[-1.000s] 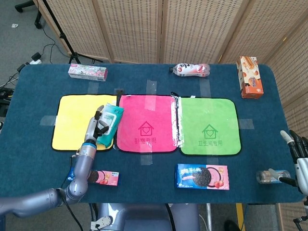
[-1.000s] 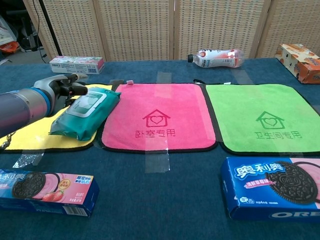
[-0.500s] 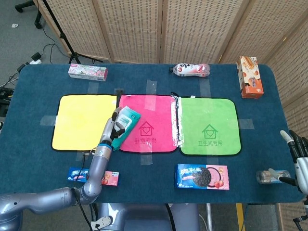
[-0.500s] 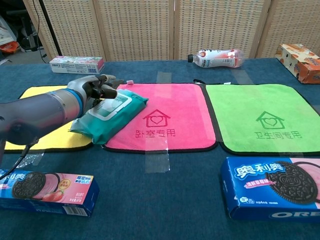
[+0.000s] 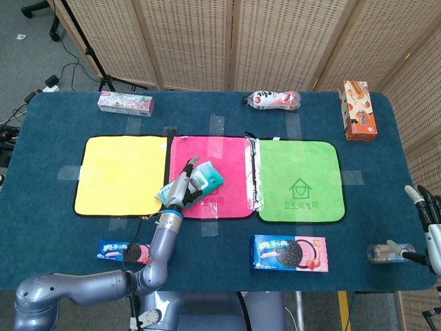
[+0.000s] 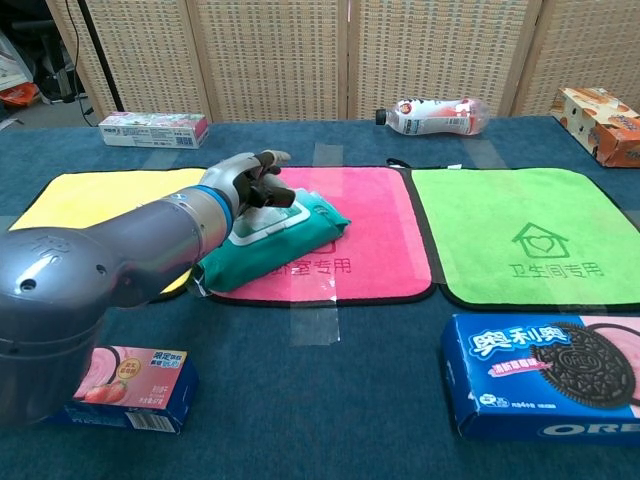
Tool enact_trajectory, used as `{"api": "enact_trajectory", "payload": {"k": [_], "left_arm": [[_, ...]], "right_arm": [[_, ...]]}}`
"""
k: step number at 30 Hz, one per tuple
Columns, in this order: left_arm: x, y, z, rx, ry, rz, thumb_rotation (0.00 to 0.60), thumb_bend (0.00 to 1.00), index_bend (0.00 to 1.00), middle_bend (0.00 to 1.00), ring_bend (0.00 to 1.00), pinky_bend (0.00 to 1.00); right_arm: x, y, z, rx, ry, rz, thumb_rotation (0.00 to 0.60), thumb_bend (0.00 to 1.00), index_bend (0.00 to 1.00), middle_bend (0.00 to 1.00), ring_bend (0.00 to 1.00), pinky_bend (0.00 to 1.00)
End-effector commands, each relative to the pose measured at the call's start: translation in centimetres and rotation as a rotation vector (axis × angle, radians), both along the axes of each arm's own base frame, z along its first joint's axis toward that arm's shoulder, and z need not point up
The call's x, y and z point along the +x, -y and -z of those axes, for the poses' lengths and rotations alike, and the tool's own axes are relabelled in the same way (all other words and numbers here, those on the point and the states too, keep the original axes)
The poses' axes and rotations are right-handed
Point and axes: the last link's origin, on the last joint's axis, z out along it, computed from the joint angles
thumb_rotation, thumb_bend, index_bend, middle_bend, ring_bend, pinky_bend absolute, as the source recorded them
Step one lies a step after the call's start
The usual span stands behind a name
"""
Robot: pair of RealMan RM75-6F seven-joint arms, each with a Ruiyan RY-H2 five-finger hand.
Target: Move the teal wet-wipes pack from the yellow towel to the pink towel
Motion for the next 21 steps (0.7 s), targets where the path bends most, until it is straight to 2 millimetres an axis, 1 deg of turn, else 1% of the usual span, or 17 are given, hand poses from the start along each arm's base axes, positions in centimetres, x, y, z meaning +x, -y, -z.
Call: {"api": "enact_trajectory", "payload": {"k": [1,4,7,8,9,11,12,13,14,15,16,17,18,21], "left_arm": [[0.5,-0.1,-0.2,0.007,0.003,0.012,0.6,1.0,0.0,0.0,0.0,0.0],[1.0,-0.1,-0.5,0.002,0.013,0.029,0.6,1.0,0.0,0.0,0.0,0.0],[1.0,-0.1,-0.9,0.0,0.017,0.042,0.6,1.0,0.0,0.0,0.0,0.0],[0.9,-0.2,-1.2,0.004,0.023,0.046,0.6,1.0,0.0,0.0,0.0,0.0],[0.8,-0.2,-1.7,0.016,0.027,0.052,0.6,0.98,0.0,0.0,0.0,0.0],[0.1,-0.4,-3.1,0.062,0.008,0.094,0.6,0.81,0.0,0.0,0.0,0.0],[-0.4,-0.5,-3.9,0.088,-0.015,0.118,0.6,0.61,0.0,0.0,0.0,0.0],[-1.1,-0.7,-5.1,0.126,-0.054,0.151,0.6,0.38,0.0,0.0,0.0,0.0],[-2.6,-1.3,-7.2,0.205,-0.137,0.179,0.6,0.27,0.0,0.0,0.0,0.0],[-3.9,-1.1,-9.1,0.241,-0.189,0.217,0.6,0.15,0.0,0.0,0.0,0.0],[-4.9,-1.0,-10.4,0.254,-0.219,0.237,0.6,0.04,0.0,0.0,0.0,0.0],[-5.8,-0.8,-11.5,0.266,-0.248,0.25,0.6,0.01,0.0,0.0,0.0,0.0],[-7.0,-0.6,-13.1,0.286,-0.278,0.261,0.6,0.0,0.0,0.0,0.0,0.0],[-10.4,0.3,-16.8,0.327,-0.382,0.286,0.6,0.0,0.0,0.0,0.0,0.0]], "right_arm": [[0.0,0.0,0.0,0.0,0.002,-0.001,0.6,0.0,0.0,0.0,0.0,0.0],[0.0,0.0,-0.1,-0.001,0.005,-0.002,0.6,0.0,0.0,0.0,0.0,0.0],[0.0,-0.1,-0.1,-0.001,0.005,-0.005,0.6,0.0,0.0,0.0,0.0,0.0],[0.0,-0.1,-0.1,-0.001,0.005,-0.006,0.6,0.0,0.0,0.0,0.0,0.0],[0.0,-0.1,-0.1,-0.001,0.005,-0.006,0.6,0.0,0.0,0.0,0.0,0.0],[0.1,-0.2,-0.1,0.0,0.005,-0.009,0.6,0.0,0.0,0.0,0.0,0.0],[0.1,-0.2,-0.1,0.0,0.004,-0.011,0.6,0.0,0.0,0.0,0.0,0.0],[0.1,-0.2,-0.1,0.0,0.003,-0.012,0.6,0.0,0.0,0.0,0.0,0.0],[0.2,-0.3,-0.1,0.001,0.001,-0.015,0.6,0.0,0.0,0.0,0.0,0.0],[0.3,-0.3,0.0,0.002,-0.001,-0.018,0.6,0.0,0.0,0.0,0.0,0.0],[0.4,-0.4,0.0,0.003,-0.001,-0.021,0.6,0.0,0.0,0.0,0.0,0.0],[0.4,-0.4,0.1,0.006,0.002,-0.025,0.6,0.0,0.0,0.0,0.0,0.0],[0.6,-0.5,0.3,0.012,0.011,-0.033,0.6,0.0,0.0,0.0,0.0,0.0],[0.8,-0.6,0.5,0.022,0.011,-0.044,0.6,0.0,0.0,0.0,0.0,0.0]]}}
